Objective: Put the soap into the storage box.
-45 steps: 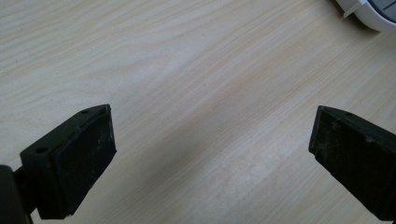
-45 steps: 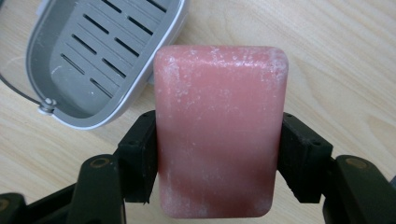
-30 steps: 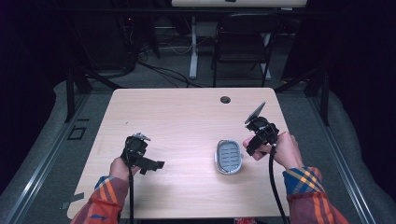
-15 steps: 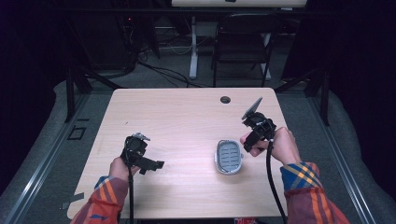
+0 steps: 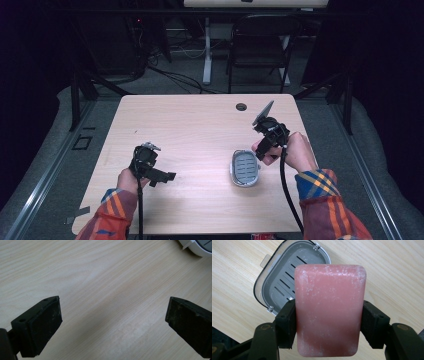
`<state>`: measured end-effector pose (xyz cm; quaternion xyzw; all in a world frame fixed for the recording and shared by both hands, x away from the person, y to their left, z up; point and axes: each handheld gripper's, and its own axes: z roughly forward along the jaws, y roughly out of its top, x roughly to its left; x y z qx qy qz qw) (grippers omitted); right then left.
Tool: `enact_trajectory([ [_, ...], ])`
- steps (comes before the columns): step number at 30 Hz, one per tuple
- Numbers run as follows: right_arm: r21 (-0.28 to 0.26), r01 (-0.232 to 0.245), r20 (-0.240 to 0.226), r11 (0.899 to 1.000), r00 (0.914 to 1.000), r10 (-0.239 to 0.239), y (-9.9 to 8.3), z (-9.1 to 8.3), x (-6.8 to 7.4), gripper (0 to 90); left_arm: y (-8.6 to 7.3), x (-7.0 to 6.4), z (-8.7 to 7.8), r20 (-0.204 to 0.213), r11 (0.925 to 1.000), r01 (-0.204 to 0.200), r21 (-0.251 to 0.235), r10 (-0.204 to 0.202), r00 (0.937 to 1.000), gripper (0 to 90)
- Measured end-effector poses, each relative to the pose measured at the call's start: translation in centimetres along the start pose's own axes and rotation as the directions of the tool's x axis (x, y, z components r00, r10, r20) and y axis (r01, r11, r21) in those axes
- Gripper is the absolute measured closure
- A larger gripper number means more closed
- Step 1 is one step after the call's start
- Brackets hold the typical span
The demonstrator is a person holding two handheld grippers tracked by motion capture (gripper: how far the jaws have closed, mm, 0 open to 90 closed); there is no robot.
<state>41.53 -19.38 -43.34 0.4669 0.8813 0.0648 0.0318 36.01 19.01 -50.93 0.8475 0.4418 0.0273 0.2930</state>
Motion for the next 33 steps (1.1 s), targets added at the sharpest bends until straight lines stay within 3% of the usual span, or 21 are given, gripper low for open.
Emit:
enact_trajectory([
  [16,0.029,0.028,-0.003,0.999,0.9996,-0.028,1.3,0.5,1.0,37.4,0.0,0.0,0.0,-0.001,1.0000,-0.007,0.001,0.007,1.0000,0.6],
  [21,0.018,0.017,-0.003,1.000,0.9999,-0.017,1.5,0.8,1.3,37.4,0.0,0.0,0.0,-0.002,1.0000,-0.008,0.000,0.008,1.0000,0.6],
  [23,0.041,0.036,-0.003,0.999,0.9994,-0.036,1.7,0.8,1.4,37.3,0.0,0.0,0.0,-0.001,1.0000,-0.007,0.002,0.007,1.0000,0.6],
  [33,0.057,0.043,-0.002,0.997,0.9991,-0.043,2.3,1.3,1.9,37.3,0.0,0.0,0.0,-0.002,0.9999,-0.009,0.005,0.009,1.0000,0.6],
])
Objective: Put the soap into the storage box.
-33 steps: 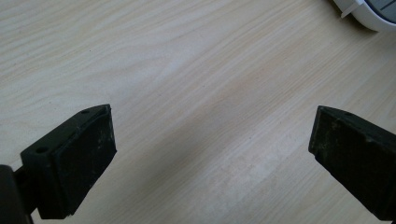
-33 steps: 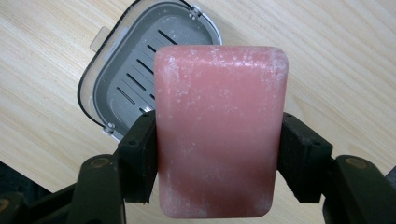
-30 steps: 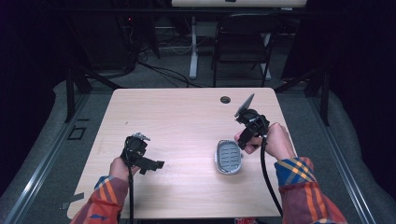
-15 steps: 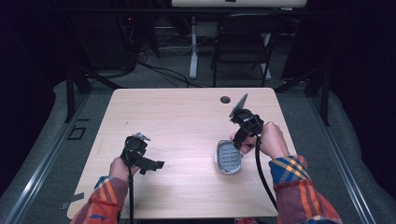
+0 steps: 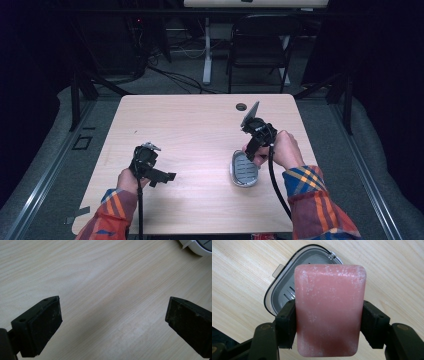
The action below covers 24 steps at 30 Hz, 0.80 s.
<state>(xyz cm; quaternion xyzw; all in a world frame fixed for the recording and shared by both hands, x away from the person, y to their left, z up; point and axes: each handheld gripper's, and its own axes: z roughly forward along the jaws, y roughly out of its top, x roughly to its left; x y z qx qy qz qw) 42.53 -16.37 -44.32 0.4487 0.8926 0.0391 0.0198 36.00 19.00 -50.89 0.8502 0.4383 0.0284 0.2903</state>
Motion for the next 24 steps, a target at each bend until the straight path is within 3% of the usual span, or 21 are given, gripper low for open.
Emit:
enact_trajectory([
  [15,0.006,-0.010,-0.002,1.000,0.9999,0.010,0.7,0.8,0.6,37.3,0.0,0.0,0.0,0.000,1.0000,0.001,-0.003,-0.001,1.0000,0.6],
  [24,0.045,-0.008,0.009,0.999,0.9999,0.007,1.1,1.5,0.9,37.3,0.0,0.0,0.0,0.000,1.0000,0.000,-0.002,0.000,1.0000,0.6],
])
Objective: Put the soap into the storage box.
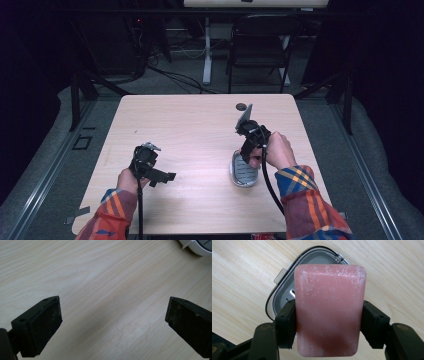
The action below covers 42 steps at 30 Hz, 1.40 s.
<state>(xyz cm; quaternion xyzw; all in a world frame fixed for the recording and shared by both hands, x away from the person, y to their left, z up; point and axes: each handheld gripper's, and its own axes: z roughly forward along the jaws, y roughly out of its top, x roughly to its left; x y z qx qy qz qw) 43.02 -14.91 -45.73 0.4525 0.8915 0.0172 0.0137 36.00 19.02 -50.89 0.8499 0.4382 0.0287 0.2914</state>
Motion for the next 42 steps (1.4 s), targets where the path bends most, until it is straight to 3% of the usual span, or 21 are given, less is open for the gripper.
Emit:
enact_trajectory([
  [7,0.013,-0.036,0.001,0.999,0.9993,0.036,0.2,1.1,0.2,37.3,0.0,0.0,0.0,0.000,1.0000,0.001,-0.001,-0.001,1.0000,0.7],
  [8,0.032,-0.016,0.010,0.999,0.9998,0.016,0.3,1.1,0.1,37.3,0.0,0.0,0.0,0.000,1.0000,0.001,-0.001,-0.001,1.0000,0.6],
  [15,0.054,-0.037,0.008,0.998,0.9993,0.036,0.7,2.0,0.4,37.3,0.0,0.0,0.0,0.000,1.0000,0.002,-0.001,-0.002,1.0000,0.6],
  [23,0.111,-0.079,0.037,0.991,0.9965,0.076,1.3,2.8,0.7,37.2,0.0,0.0,0.0,0.002,1.0000,-0.001,0.001,0.001,1.0000,0.7],
  [25,0.104,-0.098,0.033,0.990,0.9949,0.095,1.3,3.2,0.8,37.2,0.0,0.0,0.0,0.003,1.0000,0.003,0.000,-0.003,1.0000,0.7],
  [26,0.131,-0.084,0.036,0.988,0.9961,0.080,1.5,3.1,0.7,37.2,0.0,0.0,0.0,0.003,1.0000,0.005,-0.002,-0.005,1.0000,0.7],
  [29,0.085,-0.121,0.024,0.989,0.9926,0.119,1.4,3.7,1.0,37.2,0.0,0.0,0.0,0.003,1.0000,0.003,-0.001,-0.003,1.0000,0.6],
  [34,0.120,-0.108,0.028,0.987,0.9940,0.106,1.6,3.7,0.9,37.0,0.0,0.0,0.0,0.004,1.0000,0.003,0.001,-0.003,1.0000,0.6],
  [36,0.100,-0.135,0.015,0.986,0.9908,0.134,1.5,4.0,1.0,36.8,0.0,0.0,0.0,0.004,1.0000,0.004,0.000,-0.004,1.0000,0.6],
  [38,0.111,-0.124,0.006,0.986,0.9922,0.124,1.4,3.7,0.8,36.1,0.0,0.0,0.0,0.005,1.0000,0.002,0.000,-0.002,1.0000,0.7],
  [39,0.057,-0.167,-0.007,0.984,0.9858,0.168,1.2,3.9,0.9,36.1,0.0,0.0,0.0,0.004,1.0000,0.003,-0.001,-0.003,1.0000,0.6],
  [40,0.093,-0.137,0.008,0.986,0.9906,0.137,1.2,3.4,0.7,36.1,0.0,0.0,0.0,0.004,1.0000,0.003,-0.001,-0.003,1.0000,0.7],
  [42,0.060,-0.160,-0.019,0.985,0.9868,0.161,0.9,3.4,0.7,36.3,0.0,0.0,0.0,0.005,1.0000,0.001,0.000,-0.001,1.0000,0.6],
])
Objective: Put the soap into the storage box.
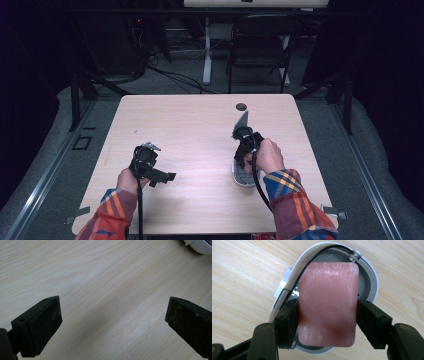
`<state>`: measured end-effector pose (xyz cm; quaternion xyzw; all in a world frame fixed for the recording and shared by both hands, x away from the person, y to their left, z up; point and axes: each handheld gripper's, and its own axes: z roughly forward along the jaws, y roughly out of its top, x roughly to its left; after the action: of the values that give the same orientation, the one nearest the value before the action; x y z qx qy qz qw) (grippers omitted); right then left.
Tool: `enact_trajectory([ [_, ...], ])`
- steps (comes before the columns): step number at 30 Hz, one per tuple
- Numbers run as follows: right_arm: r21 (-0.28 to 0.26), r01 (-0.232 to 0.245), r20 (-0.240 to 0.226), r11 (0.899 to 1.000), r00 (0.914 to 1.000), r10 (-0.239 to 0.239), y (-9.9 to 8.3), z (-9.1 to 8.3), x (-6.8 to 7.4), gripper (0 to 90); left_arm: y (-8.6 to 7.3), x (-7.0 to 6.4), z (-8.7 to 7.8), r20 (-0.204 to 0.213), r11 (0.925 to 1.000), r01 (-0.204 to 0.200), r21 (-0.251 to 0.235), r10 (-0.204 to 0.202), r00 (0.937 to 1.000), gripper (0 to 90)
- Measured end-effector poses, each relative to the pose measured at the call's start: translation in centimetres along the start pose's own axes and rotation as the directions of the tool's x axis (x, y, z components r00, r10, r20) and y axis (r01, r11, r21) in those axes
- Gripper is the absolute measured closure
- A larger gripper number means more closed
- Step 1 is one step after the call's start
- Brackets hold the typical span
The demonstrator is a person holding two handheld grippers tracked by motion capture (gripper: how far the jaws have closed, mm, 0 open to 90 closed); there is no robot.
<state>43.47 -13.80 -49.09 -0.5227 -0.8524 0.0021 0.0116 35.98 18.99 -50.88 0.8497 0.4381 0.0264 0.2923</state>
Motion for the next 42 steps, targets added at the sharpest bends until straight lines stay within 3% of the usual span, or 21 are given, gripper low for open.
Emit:
enact_trajectory([
  [2,0.023,0.015,-0.015,1.000,0.9998,-0.015,-0.2,-0.3,-0.2,35.9,0.0,0.0,0.0,0.000,1.0000,-0.001,0.000,0.001,1.0000,0.7],
  [3,-0.006,0.000,-0.031,1.000,0.9995,0.000,-0.4,-0.2,-0.1,36.3,0.0,0.0,0.0,0.000,1.0000,-0.001,0.000,0.001,1.0000,0.6],
  [6,0.011,0.027,-0.035,1.000,0.9990,-0.027,-0.5,-0.6,-0.3,40.5,0.0,0.0,0.0,0.000,1.0000,-0.001,0.001,0.001,1.0000,0.7],
  [7,-0.018,0.009,-0.064,1.000,0.9979,-0.011,-0.8,-0.6,-0.3,41.3,0.0,0.0,0.0,0.001,1.0000,-0.003,0.003,0.003,1.0000,0.6],
  [10,-0.012,0.018,-0.066,1.000,0.9977,-0.019,-0.9,-0.6,-0.6,43.6,0.0,0.0,0.0,0.001,1.0000,-0.002,0.001,0.002,1.0000,0.7],
  [12,-0.028,0.012,-0.078,1.000,0.9969,-0.015,-1.0,-0.7,-0.6,44.9,0.0,0.0,0.0,0.001,1.0000,-0.001,0.001,0.001,1.0000,0.6],
  [13,-0.072,0.007,-0.084,0.997,0.9963,-0.014,-1.3,-0.9,-0.5,43.6,0.0,0.0,0.0,0.001,1.0000,-0.002,0.001,0.002,1.0000,0.6],
  [16,-0.082,0.018,-0.085,0.996,0.9960,-0.025,-1.6,-1.4,-0.7,43.1,0.0,0.0,0.0,0.001,1.0000,-0.003,0.001,0.003,1.0000,0.6],
  [23,-0.129,0.035,-0.073,0.991,0.9963,-0.045,-2.8,-2.8,-1.8,37.7,0.0,0.0,0.0,0.001,1.0000,-0.005,0.003,0.005,1.0000,0.6],
  [27,-0.197,0.046,-0.064,0.979,0.9962,-0.060,-4.0,-3.5,-2.6,30.7,0.0,0.0,0.0,0.003,1.0000,-0.004,0.003,0.004,1.0000,0.6],
  [35,-0.253,0.072,-0.030,0.965,0.9961,-0.083,-5.9,-4.9,-3.8,16.3,0.0,0.0,0.0,0.001,1.0000,-0.009,0.002,0.009,1.0000,0.6],
  [42,-0.295,0.096,-0.004,0.951,0.9948,-0.102,-7.6,-5.5,-4.9,9.9,0.0,0.0,0.0,0.002,1.0000,-0.007,-0.001,0.007,1.0000,0.5],
])
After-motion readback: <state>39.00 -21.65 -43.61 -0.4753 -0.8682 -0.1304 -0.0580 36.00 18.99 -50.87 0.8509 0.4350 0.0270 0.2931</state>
